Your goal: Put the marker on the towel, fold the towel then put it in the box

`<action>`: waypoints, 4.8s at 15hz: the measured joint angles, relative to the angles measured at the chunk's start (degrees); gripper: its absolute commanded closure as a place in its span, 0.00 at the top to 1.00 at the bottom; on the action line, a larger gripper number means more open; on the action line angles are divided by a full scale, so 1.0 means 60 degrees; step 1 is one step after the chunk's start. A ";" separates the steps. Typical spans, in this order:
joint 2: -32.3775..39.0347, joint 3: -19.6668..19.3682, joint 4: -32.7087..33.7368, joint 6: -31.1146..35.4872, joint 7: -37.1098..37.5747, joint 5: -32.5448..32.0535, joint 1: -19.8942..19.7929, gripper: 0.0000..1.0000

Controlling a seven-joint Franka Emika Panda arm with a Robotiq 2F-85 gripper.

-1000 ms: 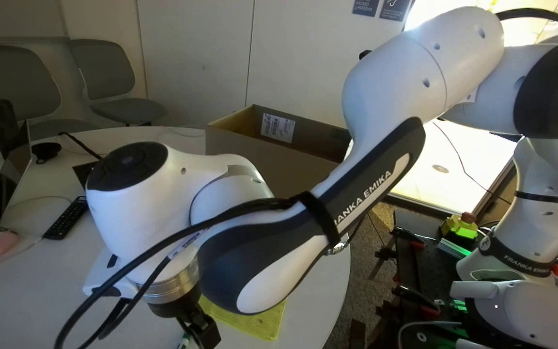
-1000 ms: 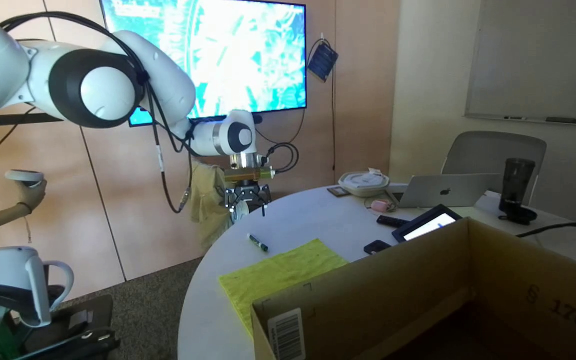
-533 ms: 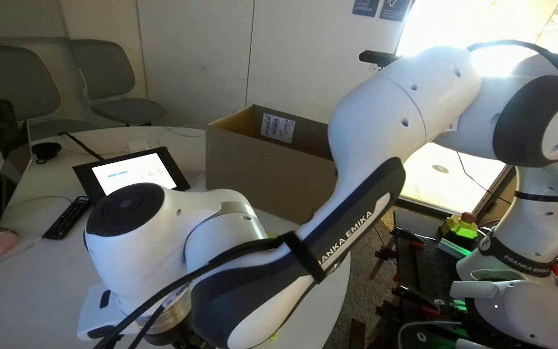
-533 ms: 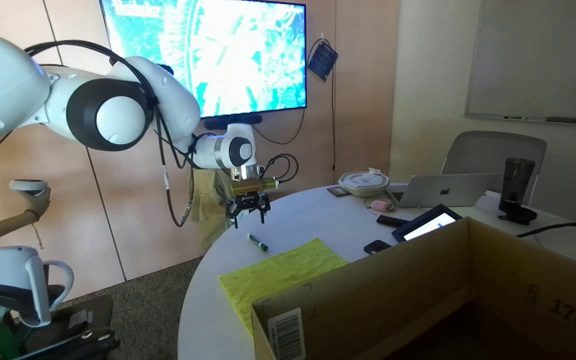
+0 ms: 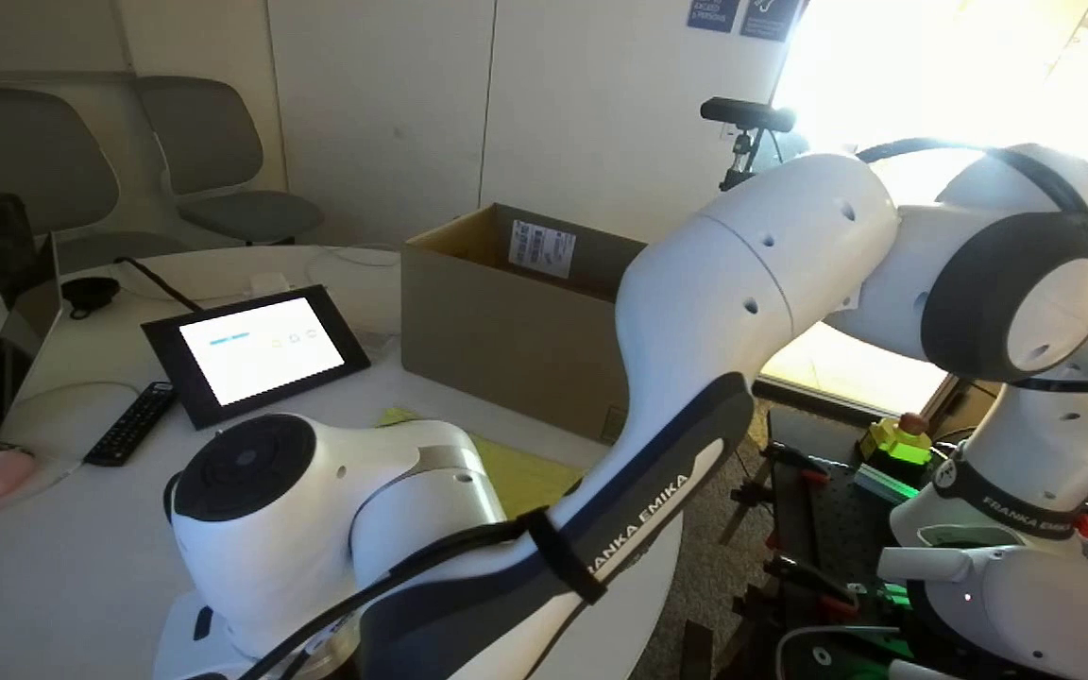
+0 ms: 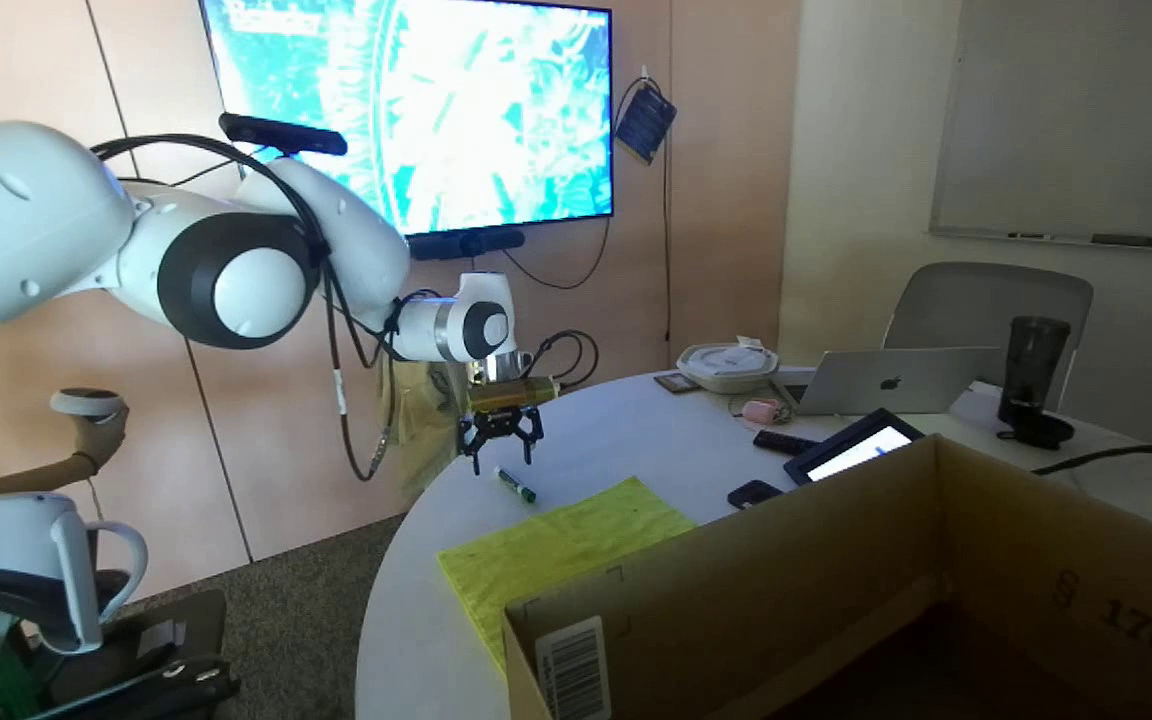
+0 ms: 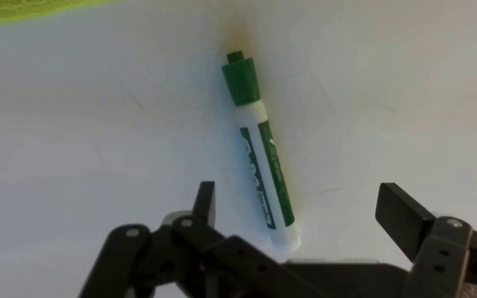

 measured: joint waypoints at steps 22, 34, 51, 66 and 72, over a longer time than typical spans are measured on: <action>0.1572 -0.0407 0.2566 -0.0654 -0.0576 0.0182 0.0099 0.09; 0.0226 -0.0406 0.2000 -0.1513 0.1230 0.0187 0.0118 0.04; -0.5489 -0.0663 -0.5235 -0.2340 0.8356 0.1449 -0.1302 0.04; -0.6371 -0.1837 -0.8436 0.0329 1.2370 0.2053 -0.1929 0.05; -0.5435 -0.2074 -0.7866 0.0748 1.2670 0.1758 -0.1840 0.06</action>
